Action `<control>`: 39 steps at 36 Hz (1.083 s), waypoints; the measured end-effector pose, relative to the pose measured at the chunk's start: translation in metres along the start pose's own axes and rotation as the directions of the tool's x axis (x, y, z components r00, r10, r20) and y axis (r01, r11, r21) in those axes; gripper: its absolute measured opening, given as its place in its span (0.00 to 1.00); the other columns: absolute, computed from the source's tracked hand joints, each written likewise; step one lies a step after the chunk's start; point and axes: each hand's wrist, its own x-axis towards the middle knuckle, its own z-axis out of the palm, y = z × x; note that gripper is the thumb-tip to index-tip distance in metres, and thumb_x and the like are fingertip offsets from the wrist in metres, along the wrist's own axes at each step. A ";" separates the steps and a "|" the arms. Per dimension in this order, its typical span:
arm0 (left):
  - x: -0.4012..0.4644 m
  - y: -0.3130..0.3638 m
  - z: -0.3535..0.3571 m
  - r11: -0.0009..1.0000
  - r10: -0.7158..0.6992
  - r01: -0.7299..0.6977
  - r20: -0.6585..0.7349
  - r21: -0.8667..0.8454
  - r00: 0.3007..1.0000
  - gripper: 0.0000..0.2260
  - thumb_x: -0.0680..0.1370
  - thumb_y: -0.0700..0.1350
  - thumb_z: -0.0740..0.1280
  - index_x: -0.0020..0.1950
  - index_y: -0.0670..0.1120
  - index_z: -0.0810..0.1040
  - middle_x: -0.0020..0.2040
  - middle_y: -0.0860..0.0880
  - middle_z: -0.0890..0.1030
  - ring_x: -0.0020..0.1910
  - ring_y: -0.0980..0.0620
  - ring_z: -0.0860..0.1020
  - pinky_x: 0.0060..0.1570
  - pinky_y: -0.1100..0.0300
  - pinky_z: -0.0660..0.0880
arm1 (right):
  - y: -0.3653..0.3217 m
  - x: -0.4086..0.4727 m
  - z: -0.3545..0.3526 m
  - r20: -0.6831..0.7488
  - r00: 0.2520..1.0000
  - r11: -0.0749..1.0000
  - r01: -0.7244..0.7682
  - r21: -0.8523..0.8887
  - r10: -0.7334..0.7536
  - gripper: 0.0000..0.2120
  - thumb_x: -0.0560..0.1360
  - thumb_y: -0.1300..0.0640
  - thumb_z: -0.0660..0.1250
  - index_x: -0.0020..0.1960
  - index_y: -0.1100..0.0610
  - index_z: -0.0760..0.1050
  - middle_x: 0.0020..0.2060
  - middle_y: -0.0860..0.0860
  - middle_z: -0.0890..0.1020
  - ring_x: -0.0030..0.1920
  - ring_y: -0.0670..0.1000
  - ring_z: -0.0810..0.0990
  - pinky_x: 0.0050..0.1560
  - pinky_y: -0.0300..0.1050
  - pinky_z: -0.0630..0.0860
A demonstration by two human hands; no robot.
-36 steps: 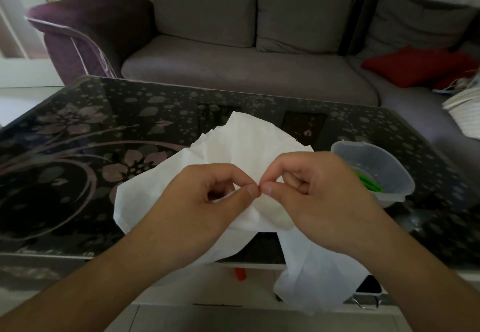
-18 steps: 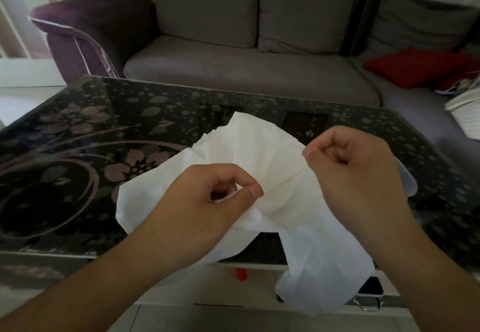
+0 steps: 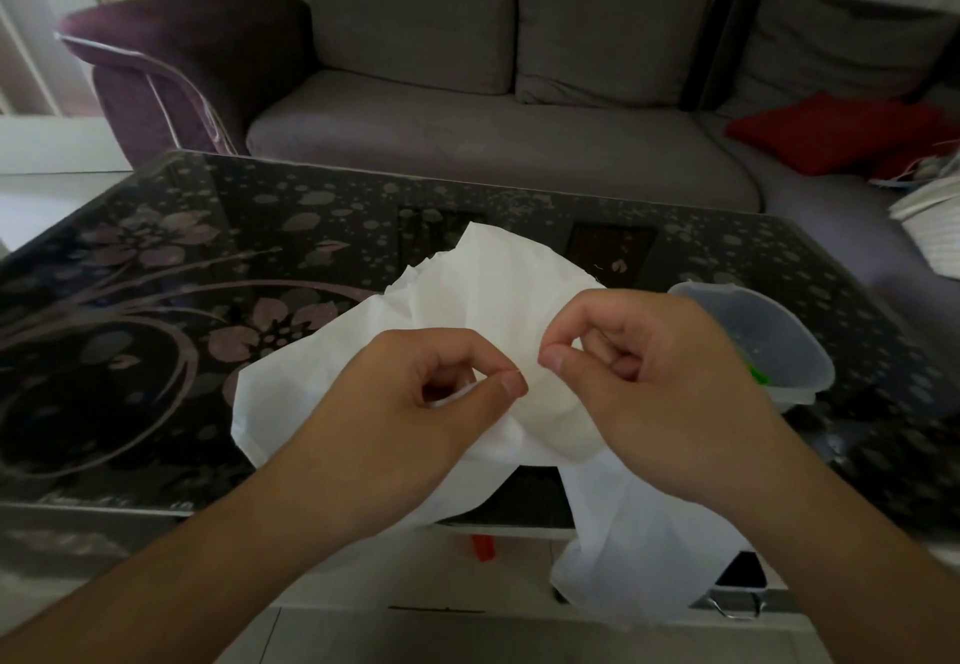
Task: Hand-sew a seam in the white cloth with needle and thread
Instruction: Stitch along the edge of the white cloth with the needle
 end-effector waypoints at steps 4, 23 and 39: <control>0.000 -0.002 -0.002 1.000 0.005 -0.005 0.001 -0.015 1.000 0.05 0.80 0.52 0.71 0.47 0.58 0.86 0.35 0.62 0.81 0.39 0.62 0.80 0.40 0.77 0.70 | 0.001 0.001 0.000 -0.157 0.987 0.999 -0.047 -0.023 0.043 0.10 0.79 0.57 0.70 0.40 0.47 0.77 0.27 0.45 0.75 0.29 0.43 0.75 0.31 0.26 0.70; 0.000 -0.003 -0.002 1.000 0.024 -0.024 -0.015 0.002 1.000 0.06 0.81 0.50 0.70 0.47 0.56 0.86 0.29 0.61 0.77 0.32 0.62 0.76 0.34 0.75 0.69 | -0.001 0.001 0.005 0.138 0.990 1.000 0.005 -0.010 -0.004 0.06 0.79 0.51 0.71 0.42 0.46 0.81 0.24 0.45 0.71 0.28 0.44 0.70 0.32 0.34 0.70; 0.001 -0.002 -0.006 0.994 -0.113 0.112 -0.044 -0.013 0.993 0.11 0.73 0.60 0.71 0.53 0.61 0.78 0.43 0.60 0.84 0.45 0.61 0.82 0.42 0.68 0.75 | -0.008 0.001 -0.003 0.034 0.995 0.977 -0.095 0.189 0.090 0.10 0.79 0.58 0.69 0.40 0.50 0.81 0.26 0.47 0.76 0.29 0.42 0.75 0.35 0.27 0.72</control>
